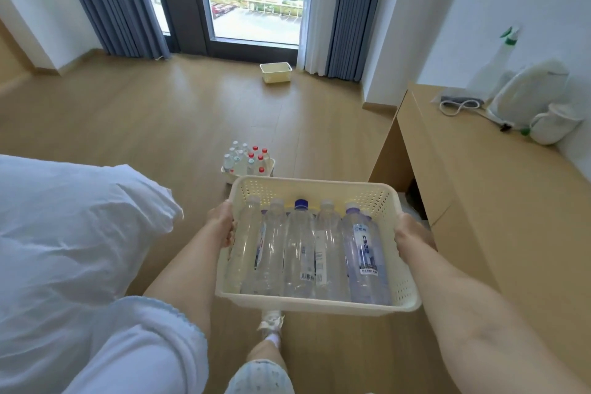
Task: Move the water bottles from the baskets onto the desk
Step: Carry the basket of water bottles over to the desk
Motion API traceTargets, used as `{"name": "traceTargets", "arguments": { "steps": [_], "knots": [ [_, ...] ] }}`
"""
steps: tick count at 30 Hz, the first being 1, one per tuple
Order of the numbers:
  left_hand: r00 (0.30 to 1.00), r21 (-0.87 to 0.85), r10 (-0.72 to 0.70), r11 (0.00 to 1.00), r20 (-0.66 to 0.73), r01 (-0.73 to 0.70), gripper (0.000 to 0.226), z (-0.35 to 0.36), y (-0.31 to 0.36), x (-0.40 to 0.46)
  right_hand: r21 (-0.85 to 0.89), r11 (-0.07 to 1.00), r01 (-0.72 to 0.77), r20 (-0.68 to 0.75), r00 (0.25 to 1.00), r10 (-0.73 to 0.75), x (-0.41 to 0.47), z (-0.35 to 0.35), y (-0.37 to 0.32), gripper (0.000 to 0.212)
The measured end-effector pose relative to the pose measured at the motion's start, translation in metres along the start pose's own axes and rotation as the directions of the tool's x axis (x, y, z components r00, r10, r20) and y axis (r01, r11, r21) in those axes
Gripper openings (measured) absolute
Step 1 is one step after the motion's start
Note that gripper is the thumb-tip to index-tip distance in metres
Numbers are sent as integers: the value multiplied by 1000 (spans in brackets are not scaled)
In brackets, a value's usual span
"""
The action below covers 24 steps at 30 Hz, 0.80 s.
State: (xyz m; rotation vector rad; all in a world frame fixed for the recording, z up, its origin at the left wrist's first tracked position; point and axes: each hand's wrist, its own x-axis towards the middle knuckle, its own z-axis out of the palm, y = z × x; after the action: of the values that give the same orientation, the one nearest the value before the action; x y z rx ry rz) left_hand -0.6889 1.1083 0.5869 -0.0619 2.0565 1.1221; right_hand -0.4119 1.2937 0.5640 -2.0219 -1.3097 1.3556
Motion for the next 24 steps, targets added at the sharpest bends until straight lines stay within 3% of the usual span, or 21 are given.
{"name": "traceTargets", "arguments": {
  "steps": [3,6,10,20,24],
  "knots": [
    [999,8,-26,1000,25,26,43,15,49,56,58,994,-97,-84,991,101,60,40,-36,45],
    [999,-6,-17,1000,30,17,44,24,106,99,35,995,-98,-76,992,101,122,69,-75,53],
    [998,-56,34,998,50,-31,46,38,186,151,11,997,-76,-108,991,77,157,95,-148,28],
    [1000,-65,9,998,17,-8,46,102,301,253,-8,1000,-30,-91,995,29,272,131,-275,30],
    [999,-68,-33,997,-3,33,34,149,333,304,-9,999,-36,-56,998,36,340,149,-308,33]
  ]
}}
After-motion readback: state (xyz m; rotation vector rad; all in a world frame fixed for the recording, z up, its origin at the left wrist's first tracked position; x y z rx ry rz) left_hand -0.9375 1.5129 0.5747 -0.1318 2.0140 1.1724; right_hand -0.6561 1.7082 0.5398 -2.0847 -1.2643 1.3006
